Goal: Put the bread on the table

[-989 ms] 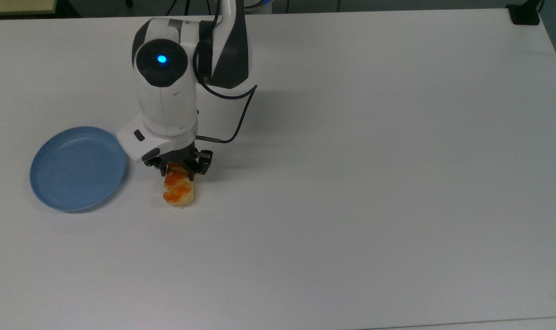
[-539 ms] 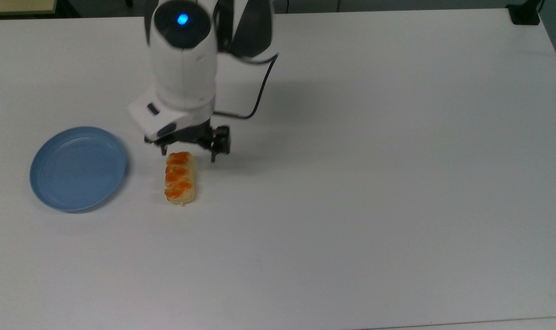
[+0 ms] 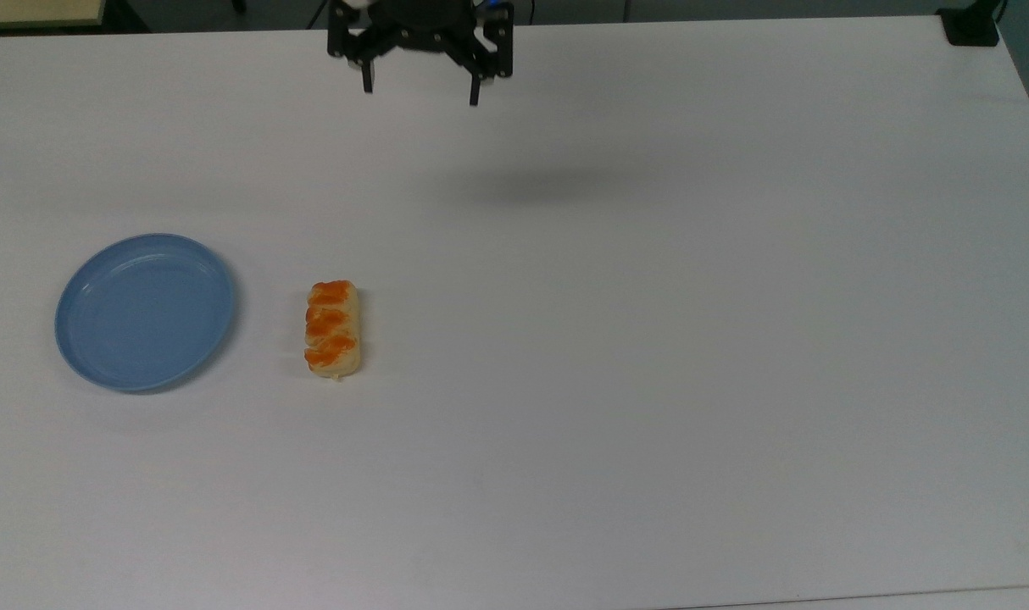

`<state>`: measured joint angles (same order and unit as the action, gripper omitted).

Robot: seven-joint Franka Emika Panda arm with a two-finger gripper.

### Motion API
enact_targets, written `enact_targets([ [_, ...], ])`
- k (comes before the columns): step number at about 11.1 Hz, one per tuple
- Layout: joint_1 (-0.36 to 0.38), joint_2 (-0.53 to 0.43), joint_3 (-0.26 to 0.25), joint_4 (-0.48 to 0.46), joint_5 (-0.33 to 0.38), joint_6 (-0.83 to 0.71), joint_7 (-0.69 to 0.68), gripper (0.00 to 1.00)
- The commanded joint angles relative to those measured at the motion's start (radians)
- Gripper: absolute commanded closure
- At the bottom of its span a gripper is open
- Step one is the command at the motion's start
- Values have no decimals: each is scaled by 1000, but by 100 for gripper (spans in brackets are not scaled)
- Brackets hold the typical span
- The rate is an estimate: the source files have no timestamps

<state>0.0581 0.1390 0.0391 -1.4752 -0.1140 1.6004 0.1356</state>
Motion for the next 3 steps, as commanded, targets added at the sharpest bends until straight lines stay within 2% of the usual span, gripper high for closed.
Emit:
enact_targets([
  [1, 43, -70, -88, -56, 71, -31, 6, 0],
  [3, 39, -72, -88, -56, 71, -27, 6, 0],
])
